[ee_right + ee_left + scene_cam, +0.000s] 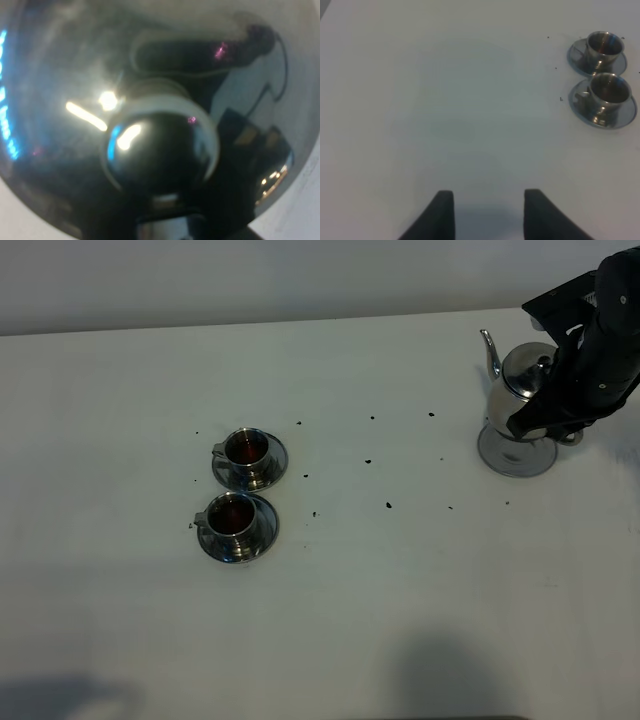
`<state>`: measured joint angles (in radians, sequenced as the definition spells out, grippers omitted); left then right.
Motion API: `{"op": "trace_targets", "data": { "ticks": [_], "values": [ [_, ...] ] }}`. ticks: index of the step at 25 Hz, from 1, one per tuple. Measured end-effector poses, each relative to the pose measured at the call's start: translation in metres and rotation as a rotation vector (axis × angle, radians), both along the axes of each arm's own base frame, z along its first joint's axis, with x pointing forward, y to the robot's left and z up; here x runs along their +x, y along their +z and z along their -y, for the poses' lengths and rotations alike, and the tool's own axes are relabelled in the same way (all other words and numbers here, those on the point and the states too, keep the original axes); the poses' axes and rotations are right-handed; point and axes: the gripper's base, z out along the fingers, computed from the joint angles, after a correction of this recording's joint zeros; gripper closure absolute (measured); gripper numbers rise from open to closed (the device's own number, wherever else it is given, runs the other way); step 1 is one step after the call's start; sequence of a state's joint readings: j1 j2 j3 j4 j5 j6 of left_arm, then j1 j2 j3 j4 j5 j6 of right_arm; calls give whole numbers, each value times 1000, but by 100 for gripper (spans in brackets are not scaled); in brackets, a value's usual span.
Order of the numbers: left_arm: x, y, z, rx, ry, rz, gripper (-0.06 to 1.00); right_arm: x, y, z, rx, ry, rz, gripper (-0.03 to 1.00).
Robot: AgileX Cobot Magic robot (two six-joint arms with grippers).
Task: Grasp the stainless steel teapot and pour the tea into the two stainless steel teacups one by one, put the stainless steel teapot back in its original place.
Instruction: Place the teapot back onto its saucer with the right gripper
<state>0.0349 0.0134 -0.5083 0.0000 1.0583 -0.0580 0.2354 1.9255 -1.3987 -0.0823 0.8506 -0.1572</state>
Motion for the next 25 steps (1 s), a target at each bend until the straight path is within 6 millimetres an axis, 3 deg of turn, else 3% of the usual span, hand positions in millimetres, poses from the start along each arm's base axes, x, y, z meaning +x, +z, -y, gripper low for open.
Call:
{"op": "trace_targets", "data": {
  "ticks": [8,14,25],
  "values": [
    [0,0,0,1,-1,0,58,2,0,-1,14,-4,27,79],
    [0,0,0,1,-1,0,58,-7,-21,1,17,-3,19,79],
    [0,0,0,1,-1,0,58,-9,-25,2,7,6,28,79]
  ]
}}
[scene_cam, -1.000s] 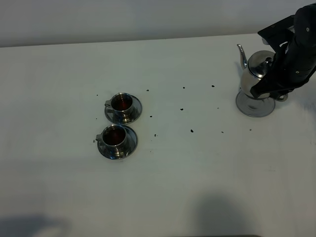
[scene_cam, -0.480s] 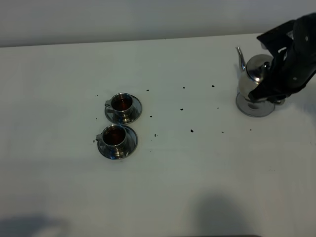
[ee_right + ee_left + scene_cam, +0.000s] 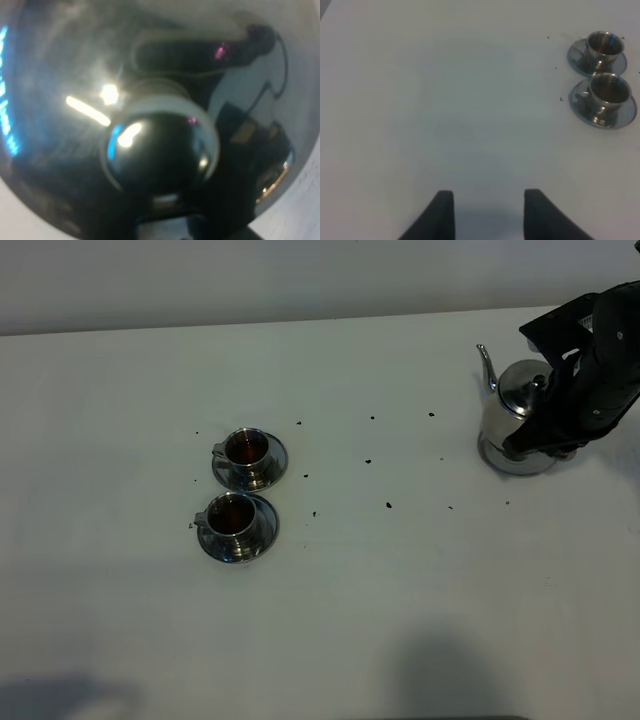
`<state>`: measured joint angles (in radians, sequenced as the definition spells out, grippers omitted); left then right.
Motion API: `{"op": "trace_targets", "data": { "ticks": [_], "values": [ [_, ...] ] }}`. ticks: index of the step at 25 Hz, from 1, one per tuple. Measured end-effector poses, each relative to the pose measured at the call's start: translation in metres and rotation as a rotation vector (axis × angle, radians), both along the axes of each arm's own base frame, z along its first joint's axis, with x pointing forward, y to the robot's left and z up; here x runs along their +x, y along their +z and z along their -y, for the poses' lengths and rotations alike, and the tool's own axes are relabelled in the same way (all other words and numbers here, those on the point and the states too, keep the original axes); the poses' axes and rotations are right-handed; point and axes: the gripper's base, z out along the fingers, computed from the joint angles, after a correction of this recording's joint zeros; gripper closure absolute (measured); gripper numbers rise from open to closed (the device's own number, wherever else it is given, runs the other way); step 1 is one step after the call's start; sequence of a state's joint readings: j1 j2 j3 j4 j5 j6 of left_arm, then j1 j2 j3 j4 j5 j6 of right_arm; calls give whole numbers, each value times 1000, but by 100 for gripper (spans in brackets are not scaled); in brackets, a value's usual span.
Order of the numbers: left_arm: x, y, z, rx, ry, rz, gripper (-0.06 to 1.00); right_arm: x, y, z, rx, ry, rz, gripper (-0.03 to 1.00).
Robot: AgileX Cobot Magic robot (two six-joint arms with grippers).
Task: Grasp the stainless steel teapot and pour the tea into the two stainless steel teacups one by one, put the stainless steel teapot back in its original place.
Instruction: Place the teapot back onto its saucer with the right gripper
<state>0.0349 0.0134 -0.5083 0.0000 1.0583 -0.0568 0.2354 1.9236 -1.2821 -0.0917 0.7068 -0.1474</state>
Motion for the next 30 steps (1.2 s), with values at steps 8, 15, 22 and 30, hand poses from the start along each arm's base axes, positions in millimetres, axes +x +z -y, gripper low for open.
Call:
{"op": "trace_targets", "data": {
  "ticks": [8,15,22,30],
  "values": [
    [0,0,0,0,0,0,58,0,-5,9,-8,-11,14,79],
    [0,0,0,0,0,0,58,3,-13,10,-19,-4,10,79],
    [0,0,0,-2,1,0,58,5,-18,9,-18,-2,13,79],
    [0,0,0,-2,1,0,58,6,-25,9,-21,-2,-4,79]
  ]
}}
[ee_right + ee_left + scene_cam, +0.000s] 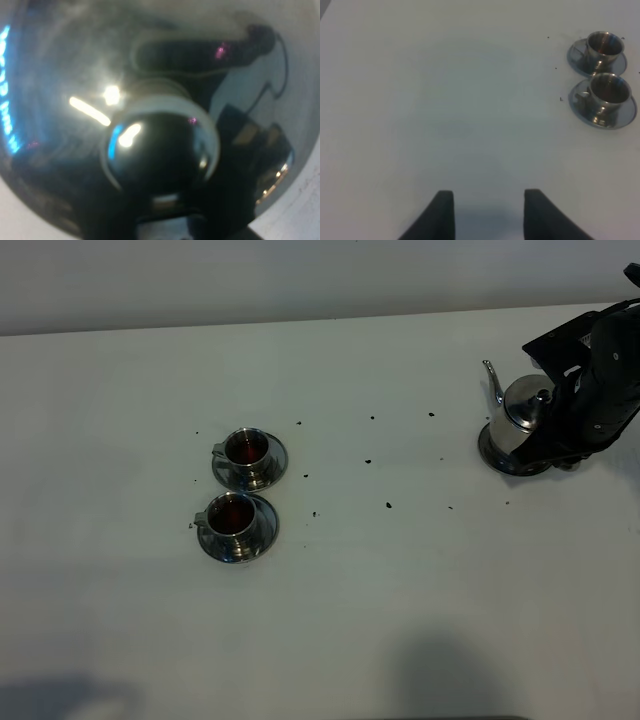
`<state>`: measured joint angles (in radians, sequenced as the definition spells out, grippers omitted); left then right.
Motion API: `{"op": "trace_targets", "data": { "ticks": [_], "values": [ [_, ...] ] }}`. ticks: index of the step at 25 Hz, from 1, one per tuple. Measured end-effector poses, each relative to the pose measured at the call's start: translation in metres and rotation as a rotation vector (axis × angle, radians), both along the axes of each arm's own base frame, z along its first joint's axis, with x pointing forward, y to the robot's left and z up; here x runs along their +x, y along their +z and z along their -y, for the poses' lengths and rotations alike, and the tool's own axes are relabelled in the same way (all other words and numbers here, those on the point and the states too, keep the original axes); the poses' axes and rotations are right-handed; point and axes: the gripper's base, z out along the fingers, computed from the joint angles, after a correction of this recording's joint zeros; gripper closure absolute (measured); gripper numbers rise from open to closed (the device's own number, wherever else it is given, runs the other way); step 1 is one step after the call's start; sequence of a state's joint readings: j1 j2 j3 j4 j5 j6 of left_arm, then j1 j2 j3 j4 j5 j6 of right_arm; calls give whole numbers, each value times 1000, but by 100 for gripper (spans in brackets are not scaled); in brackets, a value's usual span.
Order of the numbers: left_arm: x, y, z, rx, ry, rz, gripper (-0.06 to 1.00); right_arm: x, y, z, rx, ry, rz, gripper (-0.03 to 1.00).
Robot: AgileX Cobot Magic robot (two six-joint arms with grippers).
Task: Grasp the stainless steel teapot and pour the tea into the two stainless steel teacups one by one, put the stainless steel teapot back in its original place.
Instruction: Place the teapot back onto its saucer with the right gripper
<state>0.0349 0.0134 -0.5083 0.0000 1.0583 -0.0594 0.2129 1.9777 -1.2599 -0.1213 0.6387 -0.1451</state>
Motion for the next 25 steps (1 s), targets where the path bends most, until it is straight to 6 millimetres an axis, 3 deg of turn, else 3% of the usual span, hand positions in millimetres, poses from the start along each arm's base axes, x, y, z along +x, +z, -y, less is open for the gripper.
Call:
{"op": "trace_targets", "data": {
  "ticks": [15,25],
  "values": [
    [0,0,0,0,0,0,58,0,0,-1,14,-13,-4,77],
    [0,0,0,1,-1,0,58,-1,1,-1,16,-17,-7,48]
  ]
}}
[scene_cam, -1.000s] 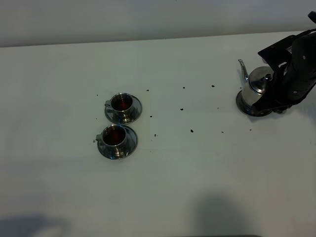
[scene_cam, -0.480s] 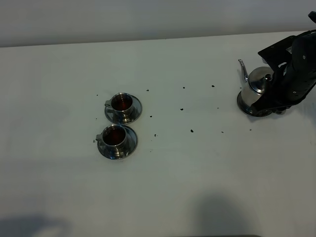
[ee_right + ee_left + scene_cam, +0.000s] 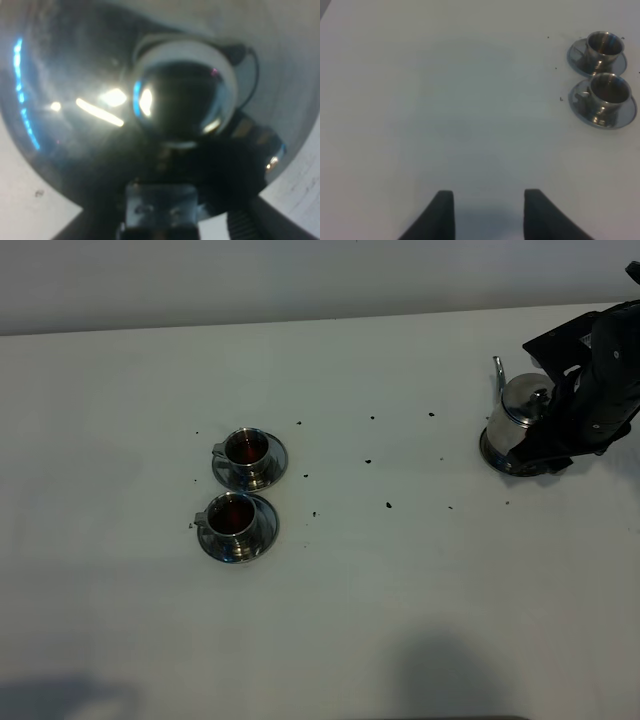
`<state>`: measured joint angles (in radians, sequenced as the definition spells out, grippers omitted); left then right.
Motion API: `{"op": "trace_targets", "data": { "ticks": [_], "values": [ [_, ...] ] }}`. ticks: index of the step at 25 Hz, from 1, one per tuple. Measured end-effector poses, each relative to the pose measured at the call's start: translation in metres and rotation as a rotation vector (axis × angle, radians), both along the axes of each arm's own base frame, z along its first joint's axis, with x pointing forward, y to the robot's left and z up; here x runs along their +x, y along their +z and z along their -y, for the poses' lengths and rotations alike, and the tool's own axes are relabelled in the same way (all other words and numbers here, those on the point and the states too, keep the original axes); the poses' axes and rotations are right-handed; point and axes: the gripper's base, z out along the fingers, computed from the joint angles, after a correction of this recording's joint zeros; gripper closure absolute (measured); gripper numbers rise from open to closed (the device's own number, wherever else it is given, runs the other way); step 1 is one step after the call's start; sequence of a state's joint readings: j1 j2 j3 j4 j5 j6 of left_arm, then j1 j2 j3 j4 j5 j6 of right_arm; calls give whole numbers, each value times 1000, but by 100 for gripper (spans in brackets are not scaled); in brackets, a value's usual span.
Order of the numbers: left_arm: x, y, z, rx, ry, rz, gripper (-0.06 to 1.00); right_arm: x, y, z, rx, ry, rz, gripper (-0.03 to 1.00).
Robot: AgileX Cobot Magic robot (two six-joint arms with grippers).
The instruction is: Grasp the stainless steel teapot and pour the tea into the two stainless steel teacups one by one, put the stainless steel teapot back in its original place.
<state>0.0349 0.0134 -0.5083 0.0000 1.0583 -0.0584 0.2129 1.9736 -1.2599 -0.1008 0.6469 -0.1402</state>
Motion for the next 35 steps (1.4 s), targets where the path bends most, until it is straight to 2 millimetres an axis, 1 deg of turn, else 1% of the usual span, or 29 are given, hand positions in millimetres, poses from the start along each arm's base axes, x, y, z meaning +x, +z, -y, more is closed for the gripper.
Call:
{"op": "trace_targets", "data": {
  "ticks": [3,5,10,14,16,19,23,26,30,35],
  "values": [
    [0,0,0,0,0,0,58,-5,7,1,-2,-24,-24,46],
    [0,0,0,-1,1,0,58,-10,18,3,-6,-42,-45,46],
    [0,0,0,1,-1,0,58,-34,51,9,-38,-68,-143,47],
    [0,0,0,1,-1,0,58,-58,84,13,-31,-91,-192,49],
    [0,0,0,1,-1,0,58,-77,100,17,-27,-97,-201,50],
    [0,0,0,1,-1,0,58,-112,114,24,-21,-101,-208,50],
    [0,0,0,1,-1,0,58,-164,129,34,-2,-104,-165,51],
    [0,0,0,1,-1,0,58,-199,134,42,16,-110,-113,51],
    [0,0,0,1,-1,0,58,-240,134,51,38,-115,-46,51],
    [0,0,0,1,-1,0,58,-285,118,59,69,-120,12,51]
  ]
}}
